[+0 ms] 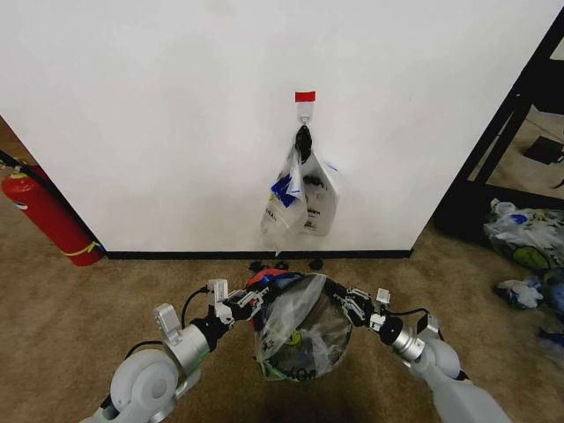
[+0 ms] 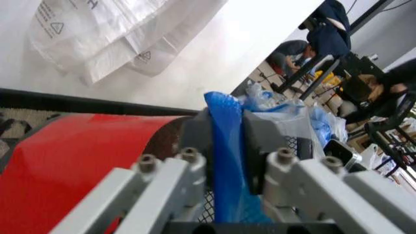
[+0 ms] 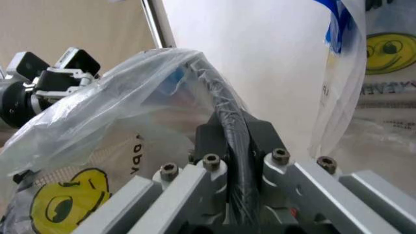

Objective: Pick up the garbage bag from the wall and place it over the trash bin.

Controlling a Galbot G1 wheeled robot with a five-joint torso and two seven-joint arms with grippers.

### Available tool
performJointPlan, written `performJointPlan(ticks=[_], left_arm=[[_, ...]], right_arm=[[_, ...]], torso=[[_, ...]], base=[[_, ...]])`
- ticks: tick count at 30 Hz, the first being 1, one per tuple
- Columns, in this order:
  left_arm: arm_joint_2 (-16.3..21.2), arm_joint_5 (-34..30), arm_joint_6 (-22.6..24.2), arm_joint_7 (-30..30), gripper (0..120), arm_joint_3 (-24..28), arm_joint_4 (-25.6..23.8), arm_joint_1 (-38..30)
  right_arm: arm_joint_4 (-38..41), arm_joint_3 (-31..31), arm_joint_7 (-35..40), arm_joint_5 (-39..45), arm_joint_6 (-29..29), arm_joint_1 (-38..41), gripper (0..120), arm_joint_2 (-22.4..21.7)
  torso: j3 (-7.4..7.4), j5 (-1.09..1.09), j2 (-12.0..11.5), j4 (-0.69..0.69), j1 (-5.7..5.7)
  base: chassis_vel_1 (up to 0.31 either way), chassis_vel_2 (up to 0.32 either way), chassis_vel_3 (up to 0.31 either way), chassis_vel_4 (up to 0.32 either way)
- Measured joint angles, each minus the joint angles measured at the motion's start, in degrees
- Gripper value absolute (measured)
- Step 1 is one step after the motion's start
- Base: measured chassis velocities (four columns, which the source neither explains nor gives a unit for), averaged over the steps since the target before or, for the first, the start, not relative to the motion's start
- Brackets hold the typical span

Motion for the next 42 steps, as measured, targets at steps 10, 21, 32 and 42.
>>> performJointPlan(ticks=[10,21,32,42], left_arm=[[-0.3,6.6,-5.0,1.4,0,0.2,5.1,-1.5],[-0.9,10.2,-9.1,2.8,0,0.5,9.7,-3.6],[-1.2,6.9,-12.9,0.7,31,0.0,11.4,-2.9],[-0.8,6.1,-19.7,20.2,70,-3.5,17.3,-2.4]], right_arm=[[0.7,0.0,-2.2,1.2,-0.5,-0.2,1,-0.2],[3.0,-0.8,-4.0,5.8,-3.5,-1.3,1,-0.5],[2.8,-1.6,0.9,6.9,-3.5,-2.9,1,0.0],[1.9,-2.6,9.5,7.6,-3.3,-3.6,1,-0.2]], torso=[[0.0,0.0,0.0,0.0,0.0],[0.0,0.0,0.0,0.0,0.0],[0.0,0.0,0.0,0.0,0.0],[0.0,0.0,0.0,0.01,0.0]], base=[[0.0,0.0,0.0,0.0],[0.0,0.0,0.0,0.0],[0.0,0.0,0.0,0.0],[0.0,0.0,0.0,0.0]])
